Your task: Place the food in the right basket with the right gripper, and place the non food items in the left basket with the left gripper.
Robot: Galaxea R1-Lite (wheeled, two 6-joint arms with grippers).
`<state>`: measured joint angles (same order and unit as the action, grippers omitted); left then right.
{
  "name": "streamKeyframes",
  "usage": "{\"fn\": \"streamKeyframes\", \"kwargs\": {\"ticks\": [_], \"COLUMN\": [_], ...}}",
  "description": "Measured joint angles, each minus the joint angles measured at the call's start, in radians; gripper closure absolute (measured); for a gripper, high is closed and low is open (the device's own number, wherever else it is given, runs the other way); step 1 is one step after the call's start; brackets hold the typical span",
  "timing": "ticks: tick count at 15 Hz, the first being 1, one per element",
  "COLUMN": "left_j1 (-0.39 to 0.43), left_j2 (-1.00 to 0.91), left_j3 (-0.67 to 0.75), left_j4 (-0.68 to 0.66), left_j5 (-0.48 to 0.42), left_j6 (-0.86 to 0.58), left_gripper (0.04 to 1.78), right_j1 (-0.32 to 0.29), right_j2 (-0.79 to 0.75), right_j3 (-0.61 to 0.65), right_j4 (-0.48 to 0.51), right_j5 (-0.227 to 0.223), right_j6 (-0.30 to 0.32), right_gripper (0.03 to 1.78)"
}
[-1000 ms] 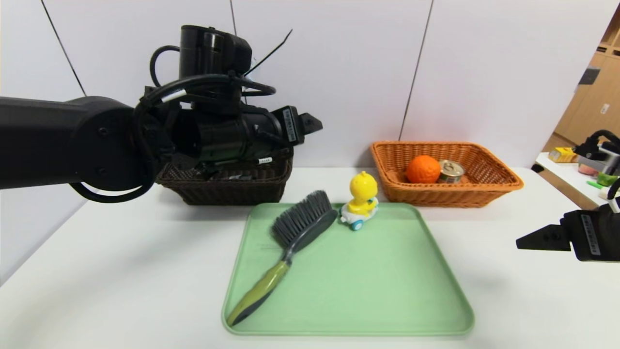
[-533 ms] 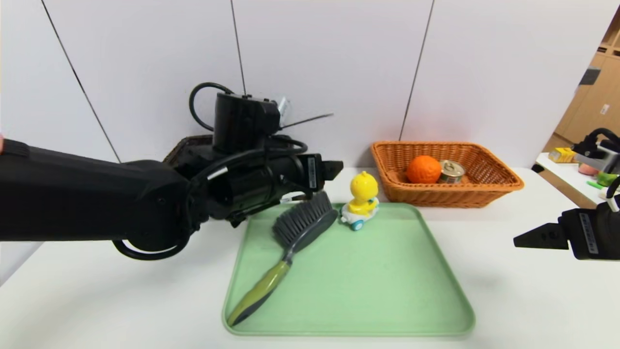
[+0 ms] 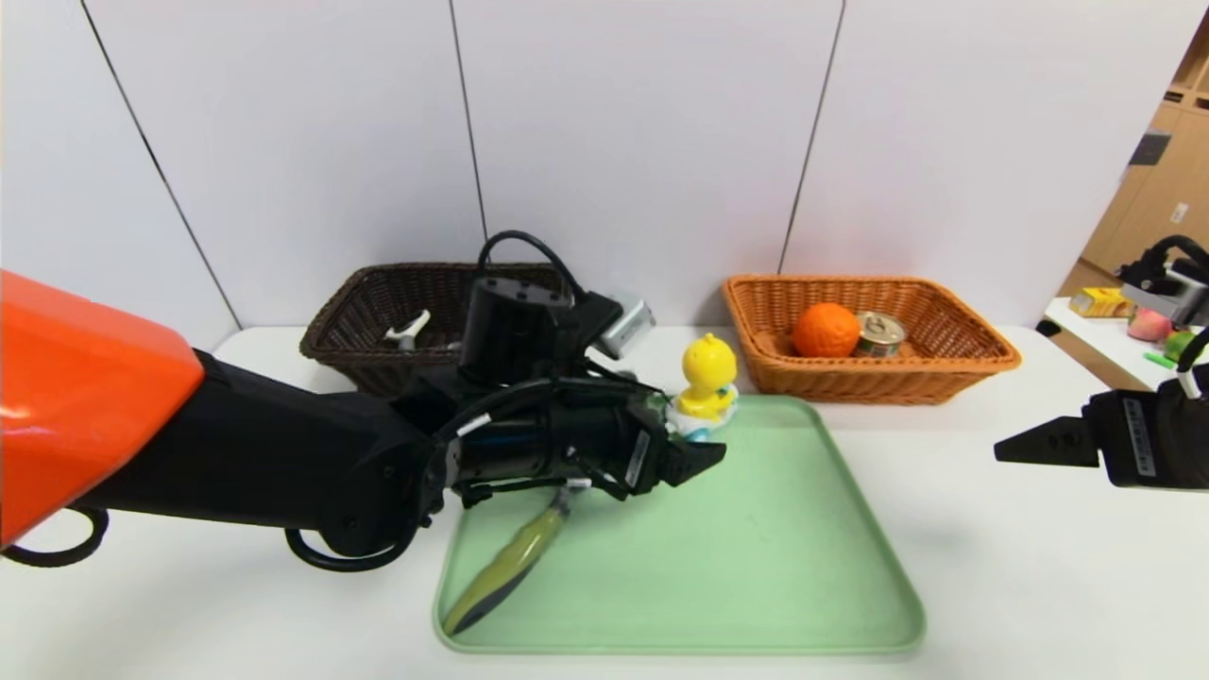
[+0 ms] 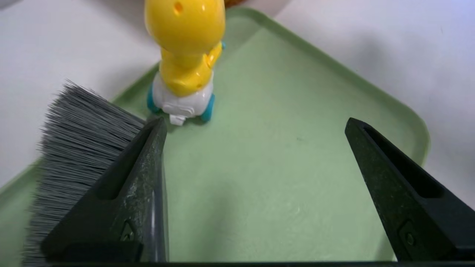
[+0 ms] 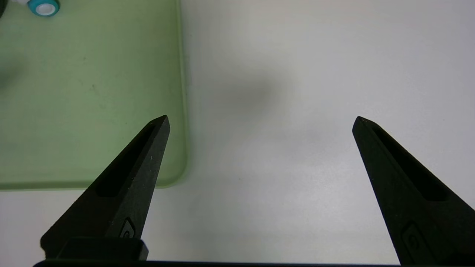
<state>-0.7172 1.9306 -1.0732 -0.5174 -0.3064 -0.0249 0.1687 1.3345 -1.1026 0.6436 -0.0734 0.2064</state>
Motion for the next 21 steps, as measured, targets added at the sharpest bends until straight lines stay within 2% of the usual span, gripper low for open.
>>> {"fn": "streamKeyframes", "kwargs": {"ticks": [10, 21], "left_j1": [0.012, 0.043], "left_j2": [0.151, 0.227], "left_j3": [-0.2, -0.383], "left_j4": [0.071, 0.206], "left_j5": [-0.018, -0.033], "left_j6": [0.114, 0.149], "left_gripper": [0.13, 0.13], "right_j1": [0.0, 0.001], "right_j2": [0.0, 0.0], "right_j3": [0.007, 0.008], "right_j4": [-0.004, -0.004], "right_j5": [0.003, 0.012], "right_j6": [-0.002, -0.003], "right_gripper": [0.11, 0.11]}}
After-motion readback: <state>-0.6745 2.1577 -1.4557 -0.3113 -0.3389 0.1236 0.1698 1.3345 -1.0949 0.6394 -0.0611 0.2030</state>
